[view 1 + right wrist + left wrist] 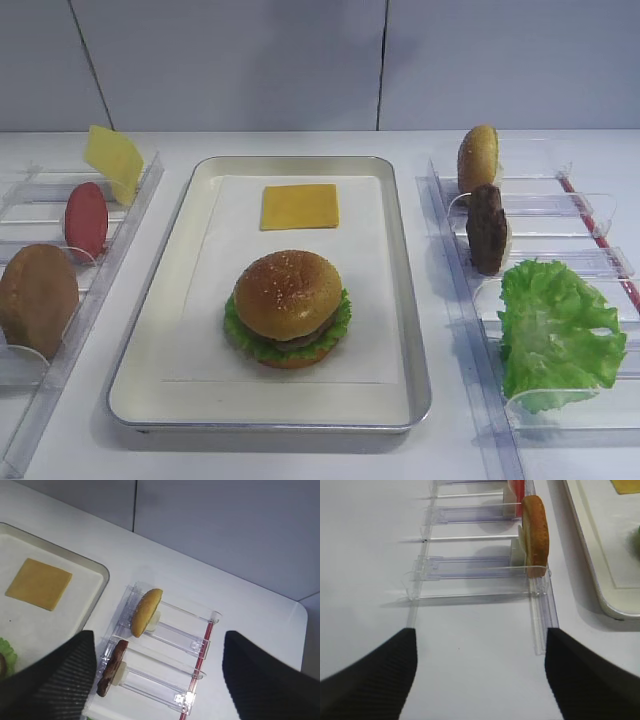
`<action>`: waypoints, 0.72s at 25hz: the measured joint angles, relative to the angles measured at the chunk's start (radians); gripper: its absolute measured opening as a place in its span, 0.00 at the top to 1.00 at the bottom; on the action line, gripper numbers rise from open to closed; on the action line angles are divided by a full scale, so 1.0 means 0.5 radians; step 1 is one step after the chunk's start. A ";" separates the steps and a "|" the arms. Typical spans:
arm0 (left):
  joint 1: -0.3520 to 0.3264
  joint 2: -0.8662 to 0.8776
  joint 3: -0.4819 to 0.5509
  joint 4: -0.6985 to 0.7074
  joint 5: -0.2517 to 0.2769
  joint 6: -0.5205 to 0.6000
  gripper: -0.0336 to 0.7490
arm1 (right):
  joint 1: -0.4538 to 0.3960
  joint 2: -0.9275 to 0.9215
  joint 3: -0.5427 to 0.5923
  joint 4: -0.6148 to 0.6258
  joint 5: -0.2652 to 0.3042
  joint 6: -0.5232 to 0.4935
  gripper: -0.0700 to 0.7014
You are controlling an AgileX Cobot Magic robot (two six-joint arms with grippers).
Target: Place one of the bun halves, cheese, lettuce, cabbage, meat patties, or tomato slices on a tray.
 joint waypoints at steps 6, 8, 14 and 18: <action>0.000 0.000 0.000 0.000 0.000 0.000 0.28 | 0.000 -0.483 0.323 0.008 0.004 0.009 0.24; 0.000 0.000 0.000 0.000 0.000 0.000 0.28 | 0.000 -0.658 0.491 0.001 0.007 0.018 0.24; 0.000 0.000 0.000 0.000 0.000 0.000 0.28 | 0.000 -1.254 1.055 -0.090 0.024 0.086 0.24; 0.000 0.000 0.000 0.000 0.000 0.000 0.28 | 0.000 -1.594 1.356 -0.108 0.029 0.099 0.24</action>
